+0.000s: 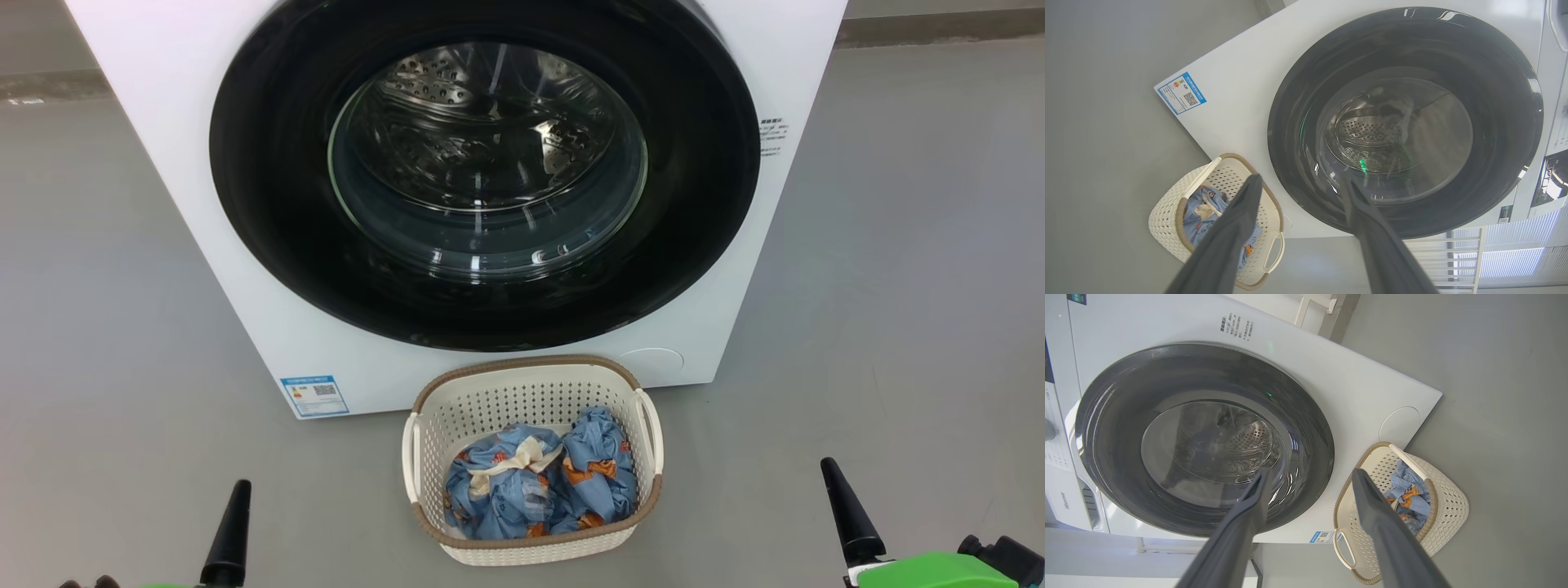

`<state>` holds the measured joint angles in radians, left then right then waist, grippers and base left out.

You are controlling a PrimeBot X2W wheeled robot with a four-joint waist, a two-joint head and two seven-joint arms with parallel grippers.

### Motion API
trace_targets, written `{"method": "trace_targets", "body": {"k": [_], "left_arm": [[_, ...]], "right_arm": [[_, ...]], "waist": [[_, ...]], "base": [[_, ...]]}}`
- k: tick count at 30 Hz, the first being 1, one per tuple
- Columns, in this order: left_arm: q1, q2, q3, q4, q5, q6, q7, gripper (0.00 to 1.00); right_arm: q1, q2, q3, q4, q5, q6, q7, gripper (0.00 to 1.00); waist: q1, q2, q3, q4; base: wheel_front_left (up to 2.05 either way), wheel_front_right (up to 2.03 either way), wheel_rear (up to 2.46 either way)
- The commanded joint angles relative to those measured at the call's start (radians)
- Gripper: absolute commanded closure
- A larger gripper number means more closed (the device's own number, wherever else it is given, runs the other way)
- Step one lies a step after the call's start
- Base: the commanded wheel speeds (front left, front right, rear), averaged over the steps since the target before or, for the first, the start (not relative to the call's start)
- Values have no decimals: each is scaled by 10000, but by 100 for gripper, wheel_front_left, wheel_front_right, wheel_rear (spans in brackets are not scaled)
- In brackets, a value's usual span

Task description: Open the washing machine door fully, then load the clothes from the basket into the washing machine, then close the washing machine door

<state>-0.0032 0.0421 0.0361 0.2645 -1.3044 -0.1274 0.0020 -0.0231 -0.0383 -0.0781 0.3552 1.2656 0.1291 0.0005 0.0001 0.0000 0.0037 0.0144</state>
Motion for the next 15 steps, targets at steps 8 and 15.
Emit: {"method": "trace_targets", "body": {"k": [8, 15], "left_arm": [[-155, 270, 7, -434, 1356, -12, -338, 0], [-122, 295, -34, -496, 2191, -14, -514, 0]], "right_arm": [[-569, -224, 274, -138, -1205, 6, -339, 0], [-617, -262, 394, -68, -1865, 7, -514, 0]], "waist": [[-1, 0, 11, 30], [-1, 0, 9, 50]], "base": [[0, 0, 0], [0, 0, 0]]}}
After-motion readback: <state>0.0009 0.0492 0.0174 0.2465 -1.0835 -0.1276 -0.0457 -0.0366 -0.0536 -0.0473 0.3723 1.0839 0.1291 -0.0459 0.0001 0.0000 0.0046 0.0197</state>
